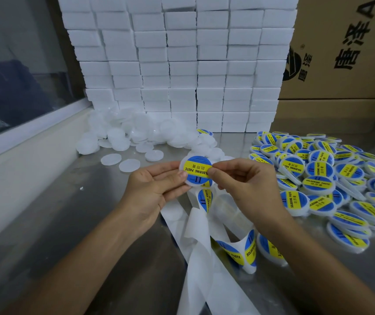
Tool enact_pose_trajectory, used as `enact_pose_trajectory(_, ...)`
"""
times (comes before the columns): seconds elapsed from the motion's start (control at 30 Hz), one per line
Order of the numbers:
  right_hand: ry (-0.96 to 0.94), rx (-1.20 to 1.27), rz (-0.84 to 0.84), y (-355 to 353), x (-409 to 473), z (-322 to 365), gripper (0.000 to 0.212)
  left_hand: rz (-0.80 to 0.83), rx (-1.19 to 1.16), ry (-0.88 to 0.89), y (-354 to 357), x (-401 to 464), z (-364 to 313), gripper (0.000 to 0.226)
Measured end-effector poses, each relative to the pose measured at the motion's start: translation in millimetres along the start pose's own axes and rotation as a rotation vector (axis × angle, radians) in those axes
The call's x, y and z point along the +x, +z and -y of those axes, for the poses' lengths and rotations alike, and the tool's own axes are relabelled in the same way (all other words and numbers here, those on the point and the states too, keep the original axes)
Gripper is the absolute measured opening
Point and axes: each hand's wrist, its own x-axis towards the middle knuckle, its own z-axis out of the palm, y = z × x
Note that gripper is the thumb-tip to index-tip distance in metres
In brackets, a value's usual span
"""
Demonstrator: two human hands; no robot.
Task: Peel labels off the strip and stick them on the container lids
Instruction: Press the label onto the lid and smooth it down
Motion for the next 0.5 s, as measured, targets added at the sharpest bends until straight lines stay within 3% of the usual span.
enact_pose_trajectory(0.5, 0.010, -0.045, 0.002, -0.5, -0.1, -0.9, 0.005, -0.009, 0.026, -0.001, 2.0, -2.0, 0.6, 0.042)
